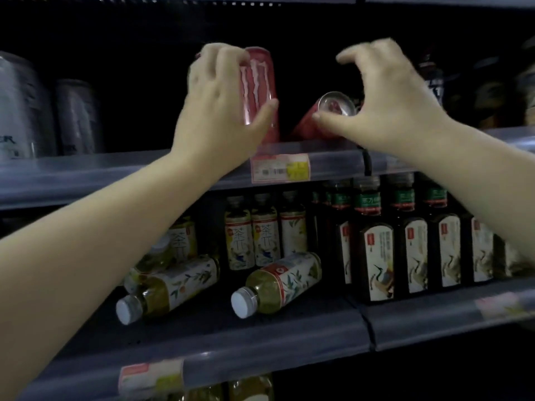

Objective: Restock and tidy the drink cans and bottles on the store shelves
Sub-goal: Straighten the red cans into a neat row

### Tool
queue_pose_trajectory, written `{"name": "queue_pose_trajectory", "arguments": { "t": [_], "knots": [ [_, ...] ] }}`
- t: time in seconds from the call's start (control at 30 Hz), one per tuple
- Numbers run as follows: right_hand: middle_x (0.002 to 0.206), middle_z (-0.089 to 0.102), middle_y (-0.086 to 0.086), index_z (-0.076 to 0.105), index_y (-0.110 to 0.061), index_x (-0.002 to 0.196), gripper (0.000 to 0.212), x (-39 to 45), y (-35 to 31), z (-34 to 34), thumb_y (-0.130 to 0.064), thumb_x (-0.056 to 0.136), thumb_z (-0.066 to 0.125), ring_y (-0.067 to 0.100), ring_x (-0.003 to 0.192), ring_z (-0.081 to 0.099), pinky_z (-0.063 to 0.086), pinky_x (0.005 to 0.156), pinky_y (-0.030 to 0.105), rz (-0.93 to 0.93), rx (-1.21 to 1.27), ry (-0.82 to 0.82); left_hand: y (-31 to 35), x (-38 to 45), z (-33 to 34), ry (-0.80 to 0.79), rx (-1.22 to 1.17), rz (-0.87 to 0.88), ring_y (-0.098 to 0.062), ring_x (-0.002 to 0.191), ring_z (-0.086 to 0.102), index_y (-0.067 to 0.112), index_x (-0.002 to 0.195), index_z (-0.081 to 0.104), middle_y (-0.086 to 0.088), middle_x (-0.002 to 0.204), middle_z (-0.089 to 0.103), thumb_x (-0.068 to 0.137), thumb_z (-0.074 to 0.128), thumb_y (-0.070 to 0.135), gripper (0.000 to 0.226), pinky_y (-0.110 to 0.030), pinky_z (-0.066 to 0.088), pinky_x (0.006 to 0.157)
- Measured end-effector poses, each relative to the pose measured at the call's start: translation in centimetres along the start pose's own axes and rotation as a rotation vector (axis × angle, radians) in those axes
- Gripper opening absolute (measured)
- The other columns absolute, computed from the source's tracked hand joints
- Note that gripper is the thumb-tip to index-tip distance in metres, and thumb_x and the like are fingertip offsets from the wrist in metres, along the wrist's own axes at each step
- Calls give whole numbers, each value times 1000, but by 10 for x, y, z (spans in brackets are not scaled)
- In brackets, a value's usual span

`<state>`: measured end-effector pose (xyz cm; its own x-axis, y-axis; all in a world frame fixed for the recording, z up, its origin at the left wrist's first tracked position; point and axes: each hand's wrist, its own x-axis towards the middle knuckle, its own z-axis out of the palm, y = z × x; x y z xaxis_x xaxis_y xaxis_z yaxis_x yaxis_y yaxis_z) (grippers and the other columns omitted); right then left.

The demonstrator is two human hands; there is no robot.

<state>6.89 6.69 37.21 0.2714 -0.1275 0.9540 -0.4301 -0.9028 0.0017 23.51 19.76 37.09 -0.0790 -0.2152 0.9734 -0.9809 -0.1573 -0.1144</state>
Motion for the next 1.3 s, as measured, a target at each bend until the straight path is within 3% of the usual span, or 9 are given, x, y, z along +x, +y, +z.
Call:
{"name": "queue_pose_trajectory", "arguments": {
  "t": [0.1, 0.43, 0.53, 0.77, 0.83, 0.9, 0.97, 1.07, 1.3],
  "knots": [
    [127, 58, 5, 48, -15, 131, 75, -2, 17, 1, -55, 73, 73, 20, 112, 56, 43, 87, 30, 139, 113, -175, 25, 14, 15, -98, -121, -6, -8, 109, 47, 11, 123, 50, 0, 121, 51, 86, 63, 38, 48, -12, 32, 89],
    [88, 69, 0, 70, -13, 102, 41, 2, 34, 6, -45, 76, 71, 10, 77, 61, 44, 64, 22, -44, 257, -60, 47, 16, 41, -365, -342, -192, -1, 98, 57, 22, 130, 49, 10, 114, 58, 84, 58, 32, 48, -6, 42, 73],
    [80, 70, 1, 71, -12, 93, 30, 11, 35, 2, -38, 80, 68, 12, 72, 62, 46, 64, 23, -2, 404, 58, 46, 17, 41, -380, -370, -195, 3, 99, 56, 21, 136, 43, 11, 119, 56, 83, 64, 29, 57, 3, 40, 72],
    [91, 67, -2, 72, -6, 103, 49, 44, 23, -1, -51, 85, 63, 7, 85, 60, 45, 72, 19, -46, 515, 97, 50, 35, 47, -167, -381, -291, -4, 100, 62, 18, 123, 53, 9, 110, 64, 79, 74, 37, 53, -15, 50, 82],
    [92, 72, 12, 72, 1, 101, 57, 54, 26, 2, -53, 85, 62, 13, 84, 64, 51, 74, 29, 18, 595, 108, 49, 42, 47, -155, -354, -303, -5, 100, 62, 17, 123, 55, 7, 112, 66, 81, 71, 39, 50, -20, 51, 86],
    [99, 71, 22, 70, 4, 100, 61, 56, 34, 4, -54, 87, 59, 23, 88, 67, 52, 81, 36, 35, 602, 74, 48, 47, 47, -198, -355, -325, -7, 103, 63, 18, 125, 56, 6, 115, 67, 83, 68, 42, 49, -28, 52, 93],
    [102, 72, 7, 70, -7, 106, 57, 48, 46, 6, -58, 86, 58, 18, 94, 66, 53, 79, 28, 37, 534, -5, 47, 51, 48, -242, -361, -348, -7, 102, 64, 20, 125, 56, 7, 114, 67, 83, 67, 44, 49, -30, 52, 93],
    [100, 66, -8, 67, -19, 110, 54, 32, 60, 8, -62, 77, 65, 8, 91, 61, 44, 70, 16, 57, 362, -197, 47, 57, 49, -261, -302, -376, -8, 99, 62, 21, 123, 56, 9, 112, 64, 83, 66, 48, 49, -19, 49, 77],
    [101, 72, -2, 72, -20, 104, 41, 28, 57, 7, -43, 71, 79, 14, 89, 64, 49, 74, 27, 34, 157, -392, 50, 64, 51, -245, -238, -378, -9, 92, 60, 21, 118, 57, 9, 107, 62, 82, 65, 51, 47, -15, 41, 63]
  ]
}}
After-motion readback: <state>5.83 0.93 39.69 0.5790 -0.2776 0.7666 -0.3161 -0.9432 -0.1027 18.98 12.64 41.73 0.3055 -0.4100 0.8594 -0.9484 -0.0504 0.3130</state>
